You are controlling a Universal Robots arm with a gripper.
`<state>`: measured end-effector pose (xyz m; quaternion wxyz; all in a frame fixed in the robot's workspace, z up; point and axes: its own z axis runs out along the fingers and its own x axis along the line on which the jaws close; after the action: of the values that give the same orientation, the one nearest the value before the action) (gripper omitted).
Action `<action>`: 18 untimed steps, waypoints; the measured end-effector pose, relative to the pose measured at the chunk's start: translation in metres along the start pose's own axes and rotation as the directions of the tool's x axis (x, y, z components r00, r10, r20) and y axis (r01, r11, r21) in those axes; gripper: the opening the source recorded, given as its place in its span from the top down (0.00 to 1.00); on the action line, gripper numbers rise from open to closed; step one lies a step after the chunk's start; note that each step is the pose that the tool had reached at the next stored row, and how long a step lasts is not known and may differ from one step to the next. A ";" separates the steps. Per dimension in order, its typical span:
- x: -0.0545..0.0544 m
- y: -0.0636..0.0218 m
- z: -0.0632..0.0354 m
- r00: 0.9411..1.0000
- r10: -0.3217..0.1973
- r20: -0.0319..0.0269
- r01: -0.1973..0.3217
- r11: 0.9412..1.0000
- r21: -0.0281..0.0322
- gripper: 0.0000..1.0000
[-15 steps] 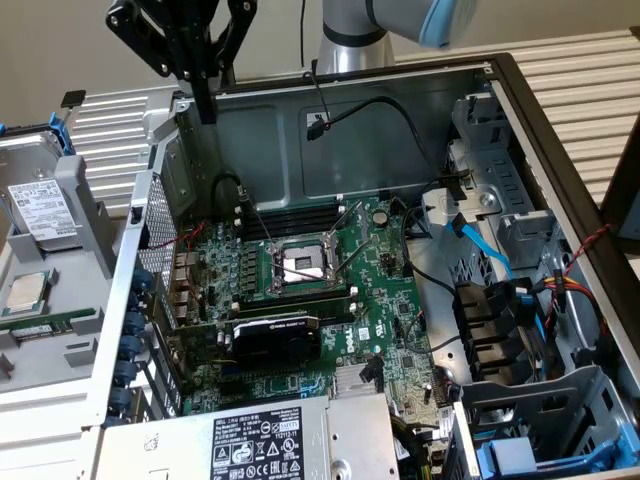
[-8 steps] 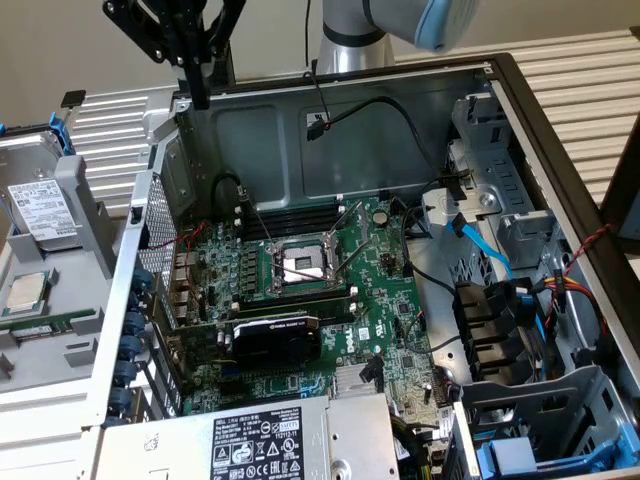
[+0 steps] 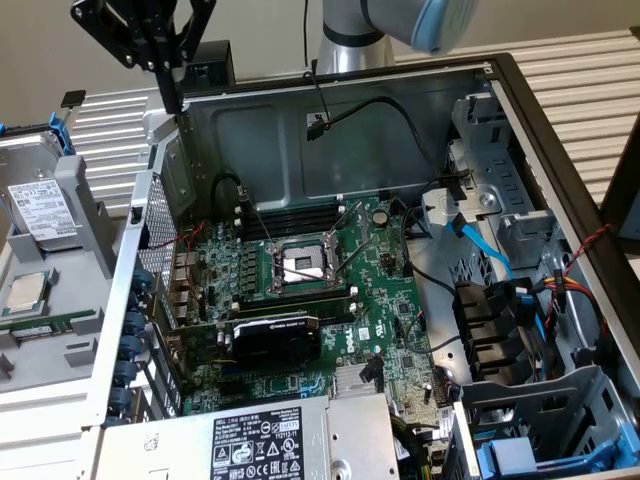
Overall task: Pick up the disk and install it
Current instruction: 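Reach for the disk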
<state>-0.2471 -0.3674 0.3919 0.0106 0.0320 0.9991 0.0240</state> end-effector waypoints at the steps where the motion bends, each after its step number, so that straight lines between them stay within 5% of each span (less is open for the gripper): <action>1: 0.003 -0.0005 0.0000 1.000 -0.001 0.000 0.001 1.000 0.000 0.89; 8: 0.024 -0.0016 0.0005 1.000 -0.010 -0.001 0.010 1.000 -0.004 0.89; 14: 0.033 0.0132 0.0023 1.000 -0.010 -0.001 0.010 1.000 -0.004 0.89; 18: 0.037 0.0139 0.0027 1.000 -0.010 -0.001 0.010 1.000 -0.004 0.89</action>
<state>-0.2831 -0.3510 0.3892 0.0104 0.0271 0.9992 0.0260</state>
